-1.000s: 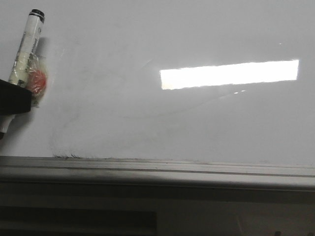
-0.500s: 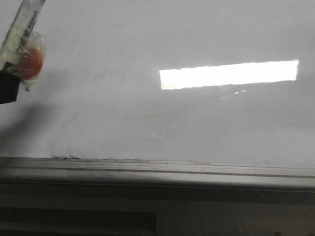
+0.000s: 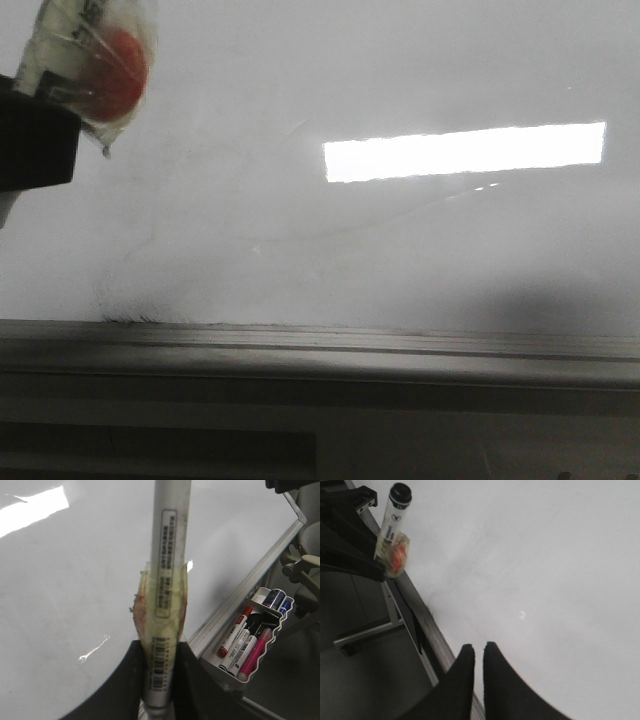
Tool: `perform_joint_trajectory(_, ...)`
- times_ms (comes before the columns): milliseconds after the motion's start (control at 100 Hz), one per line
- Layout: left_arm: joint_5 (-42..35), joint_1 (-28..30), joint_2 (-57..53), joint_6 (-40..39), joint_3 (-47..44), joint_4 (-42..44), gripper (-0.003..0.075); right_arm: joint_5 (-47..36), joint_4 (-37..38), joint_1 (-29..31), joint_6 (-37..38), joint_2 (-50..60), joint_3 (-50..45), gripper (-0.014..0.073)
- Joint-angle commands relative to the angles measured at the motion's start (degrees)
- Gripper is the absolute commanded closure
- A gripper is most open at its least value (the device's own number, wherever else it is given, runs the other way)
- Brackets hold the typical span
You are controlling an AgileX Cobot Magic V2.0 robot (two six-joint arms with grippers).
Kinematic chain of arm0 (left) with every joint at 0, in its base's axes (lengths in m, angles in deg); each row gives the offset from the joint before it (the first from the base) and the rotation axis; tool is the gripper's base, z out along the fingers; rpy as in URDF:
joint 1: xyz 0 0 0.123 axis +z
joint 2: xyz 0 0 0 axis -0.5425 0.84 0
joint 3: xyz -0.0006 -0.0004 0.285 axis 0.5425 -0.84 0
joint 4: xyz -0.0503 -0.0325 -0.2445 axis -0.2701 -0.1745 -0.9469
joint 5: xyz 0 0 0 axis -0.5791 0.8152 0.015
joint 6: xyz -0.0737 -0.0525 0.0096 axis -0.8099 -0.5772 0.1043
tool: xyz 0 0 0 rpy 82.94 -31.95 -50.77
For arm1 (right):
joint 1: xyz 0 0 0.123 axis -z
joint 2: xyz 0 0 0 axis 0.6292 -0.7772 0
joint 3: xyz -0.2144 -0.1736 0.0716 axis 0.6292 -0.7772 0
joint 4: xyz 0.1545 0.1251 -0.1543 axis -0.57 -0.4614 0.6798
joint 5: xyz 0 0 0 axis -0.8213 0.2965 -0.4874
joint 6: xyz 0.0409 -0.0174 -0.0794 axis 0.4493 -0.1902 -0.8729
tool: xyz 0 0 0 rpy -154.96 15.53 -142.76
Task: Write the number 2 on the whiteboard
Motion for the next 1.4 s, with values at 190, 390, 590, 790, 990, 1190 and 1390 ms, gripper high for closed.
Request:
perform_joint_trajectory(190,-3.18,-0.35,0.09,-0.20,2.09,7.77,0.0739,-7.64,-2.17,-14.97,-6.54,-12.61,6.50,0.0223)
perform_joint_trajectory(390,-0.63,-0.35,0.09,-0.20,2.09,14.36,0.0739,-18.05,0.04,-24.46,-11.03,-18.21,8.02,0.0219)
perform_joint_trajectory(590,-0.73,-0.35,0.09,-0.20,2.09,21.27,0.0739,-20.88,0.04,-25.25,-11.03,-20.06,9.88,0.0219)
perform_joint_trajectory(790,-0.73,-0.35,0.09,-0.20,2.09,23.75,0.0739,-20.51,0.04,-25.25,-11.03,-20.19,10.75,0.0221)
perform_joint_trajectory(990,-1.42,-0.35,0.09,-0.20,2.09,24.03,0.0739,-17.38,0.04,-25.25,-11.03,-20.19,10.75,0.0318)
perform_joint_trajectory(1190,-1.42,-0.35,0.09,-0.20,2.09,24.39,0.0739,-17.49,0.04,-25.25,-11.03,-20.19,10.75,0.0666)
perform_joint_trajectory(1390,-0.67,-0.35,0.09,-0.20,2.09,24.39,0.0732,-16.57,0.04,-25.25,-11.03,-20.19,10.75,0.0666)
